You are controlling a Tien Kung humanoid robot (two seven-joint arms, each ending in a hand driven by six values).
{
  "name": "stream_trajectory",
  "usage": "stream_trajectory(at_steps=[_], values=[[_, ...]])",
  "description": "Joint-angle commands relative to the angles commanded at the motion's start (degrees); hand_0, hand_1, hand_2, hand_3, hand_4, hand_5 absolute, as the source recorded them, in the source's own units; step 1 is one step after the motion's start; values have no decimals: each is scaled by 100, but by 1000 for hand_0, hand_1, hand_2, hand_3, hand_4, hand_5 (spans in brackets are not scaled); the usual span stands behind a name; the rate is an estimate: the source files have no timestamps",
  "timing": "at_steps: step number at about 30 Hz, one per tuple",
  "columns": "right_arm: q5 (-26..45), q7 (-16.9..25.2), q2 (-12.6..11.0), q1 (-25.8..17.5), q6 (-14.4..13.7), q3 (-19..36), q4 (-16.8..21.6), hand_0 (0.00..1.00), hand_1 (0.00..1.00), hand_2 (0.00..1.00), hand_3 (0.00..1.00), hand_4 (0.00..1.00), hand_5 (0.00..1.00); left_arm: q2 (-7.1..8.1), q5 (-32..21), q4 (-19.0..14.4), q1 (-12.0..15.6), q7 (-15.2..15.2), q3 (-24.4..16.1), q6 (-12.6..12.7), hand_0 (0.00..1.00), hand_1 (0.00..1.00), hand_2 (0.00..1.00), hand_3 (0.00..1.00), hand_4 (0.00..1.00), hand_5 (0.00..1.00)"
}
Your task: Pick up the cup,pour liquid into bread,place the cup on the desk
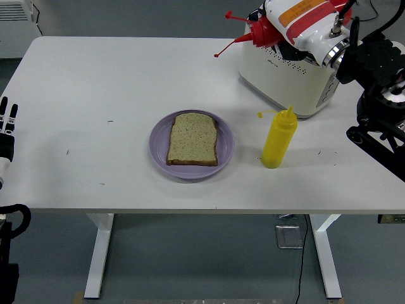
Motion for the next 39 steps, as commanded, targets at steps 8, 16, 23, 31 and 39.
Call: stream_trajectory(at_steps=[8, 16, 23, 31, 39], values=[[0, -208, -118, -32, -81, 653, 140, 98, 86, 238, 386, 421, 180, 10, 0, -5, 24, -5, -40, 6, 784, 735, 733, 689, 512, 998], [0, -199, 71, 94, 51, -50, -42, 97, 86, 238, 385, 420, 183, 6, 0, -2, 9, -3, -34, 1, 784, 735, 733, 688, 512, 998], [0, -298, 177, -25, -127, -10, -12, 98, 86, 238, 386, 418, 186, 2, 1, -3, -3, -5, -52, 3, 784, 735, 733, 689, 512, 998], [302, -337, 129, -535, -1211, 1384, 420, 98, 90, 239, 386, 439, 176, 0, 0, -6, -5, -4, -52, -1, 784, 735, 733, 688, 512, 998], [2179, 797, 92, -1525, -2731, 2982, 782, 99, 90, 240, 383, 440, 175, -10, -4, 0, -7, -1, -41, 7, 784, 735, 733, 688, 512, 998]])
